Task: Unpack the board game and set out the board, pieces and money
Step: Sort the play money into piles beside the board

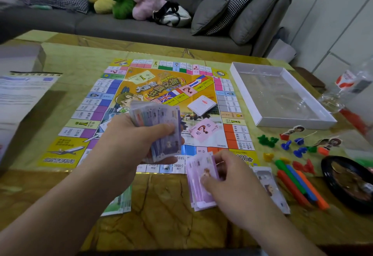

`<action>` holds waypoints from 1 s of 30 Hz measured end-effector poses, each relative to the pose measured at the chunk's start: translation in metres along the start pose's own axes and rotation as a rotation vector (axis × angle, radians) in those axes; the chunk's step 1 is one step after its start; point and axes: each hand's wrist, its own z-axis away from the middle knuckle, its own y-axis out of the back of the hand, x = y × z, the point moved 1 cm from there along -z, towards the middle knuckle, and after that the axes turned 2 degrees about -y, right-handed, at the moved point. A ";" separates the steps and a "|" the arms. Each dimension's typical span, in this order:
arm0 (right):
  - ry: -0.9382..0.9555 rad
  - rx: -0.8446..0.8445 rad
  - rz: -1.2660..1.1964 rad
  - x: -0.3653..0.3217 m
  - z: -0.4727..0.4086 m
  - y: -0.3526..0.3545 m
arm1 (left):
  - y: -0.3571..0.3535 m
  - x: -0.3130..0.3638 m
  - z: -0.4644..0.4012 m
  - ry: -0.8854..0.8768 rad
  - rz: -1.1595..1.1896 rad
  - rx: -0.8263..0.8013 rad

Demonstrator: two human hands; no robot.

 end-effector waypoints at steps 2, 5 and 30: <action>-0.002 0.032 0.107 -0.003 0.003 -0.005 | -0.001 -0.003 0.001 0.015 -0.006 -0.012; 0.015 0.106 0.360 -0.006 0.007 -0.010 | -0.003 -0.005 0.001 0.024 -0.002 -0.025; 0.332 -0.020 -0.466 -0.020 0.003 0.024 | -0.026 -0.013 0.022 0.182 0.123 -0.379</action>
